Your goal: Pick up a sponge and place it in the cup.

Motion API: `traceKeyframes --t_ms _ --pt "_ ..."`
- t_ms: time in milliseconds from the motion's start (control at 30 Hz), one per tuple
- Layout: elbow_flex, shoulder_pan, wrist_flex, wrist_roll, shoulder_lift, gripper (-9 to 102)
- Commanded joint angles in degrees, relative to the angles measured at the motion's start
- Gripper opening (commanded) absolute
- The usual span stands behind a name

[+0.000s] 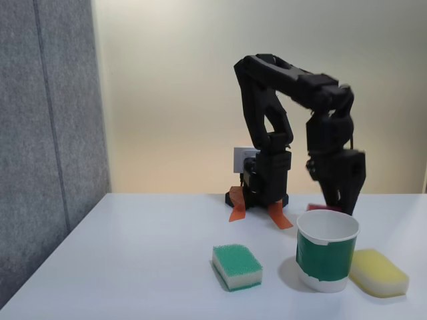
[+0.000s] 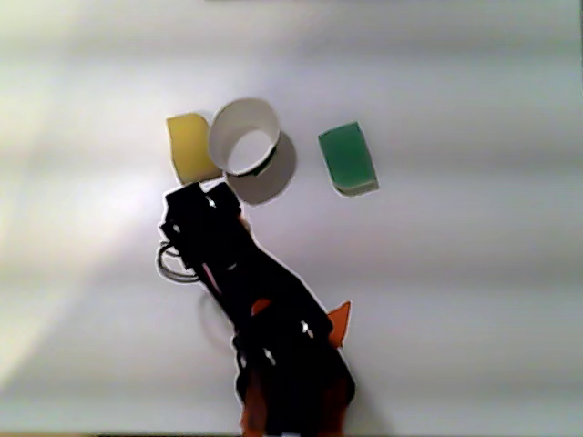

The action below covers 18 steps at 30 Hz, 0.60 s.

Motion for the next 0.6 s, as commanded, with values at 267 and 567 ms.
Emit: traceKeyframes --t_ms 267,567 --pt "-22.06 -2.64 24.17 2.64 2.11 0" --pt "-34.63 3.60 26.37 -3.08 -4.57 0"
